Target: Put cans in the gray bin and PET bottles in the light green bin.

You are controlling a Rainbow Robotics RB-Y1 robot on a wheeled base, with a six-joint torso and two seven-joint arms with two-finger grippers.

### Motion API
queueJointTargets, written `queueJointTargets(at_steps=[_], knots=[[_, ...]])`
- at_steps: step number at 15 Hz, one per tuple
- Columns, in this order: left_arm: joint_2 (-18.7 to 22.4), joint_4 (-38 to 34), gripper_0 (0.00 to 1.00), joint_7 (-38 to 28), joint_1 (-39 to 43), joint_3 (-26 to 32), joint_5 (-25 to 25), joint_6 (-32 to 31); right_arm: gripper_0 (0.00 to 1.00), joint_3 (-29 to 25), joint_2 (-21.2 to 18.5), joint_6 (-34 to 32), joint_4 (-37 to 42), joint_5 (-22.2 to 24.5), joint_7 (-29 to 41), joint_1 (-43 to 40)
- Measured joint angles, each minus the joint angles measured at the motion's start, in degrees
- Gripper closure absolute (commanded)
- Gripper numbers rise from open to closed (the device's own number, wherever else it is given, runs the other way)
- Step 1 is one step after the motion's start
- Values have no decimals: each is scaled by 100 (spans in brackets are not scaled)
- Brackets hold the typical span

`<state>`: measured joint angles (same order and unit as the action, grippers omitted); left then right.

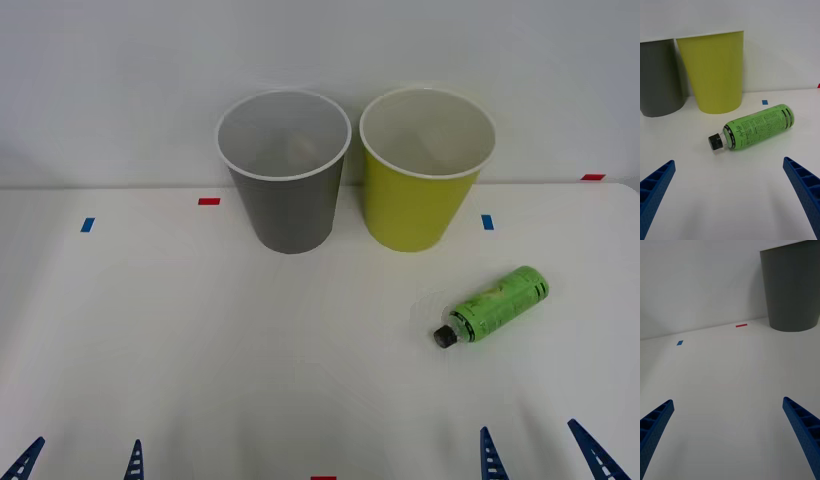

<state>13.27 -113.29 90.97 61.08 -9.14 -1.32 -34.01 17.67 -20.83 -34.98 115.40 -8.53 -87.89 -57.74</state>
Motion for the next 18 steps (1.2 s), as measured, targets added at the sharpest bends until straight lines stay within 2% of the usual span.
queueJointTargets(at_steps=[18], knots=[[0,0,0,0,0,0,0,0,0,0,0,0,0,0,0,0]])
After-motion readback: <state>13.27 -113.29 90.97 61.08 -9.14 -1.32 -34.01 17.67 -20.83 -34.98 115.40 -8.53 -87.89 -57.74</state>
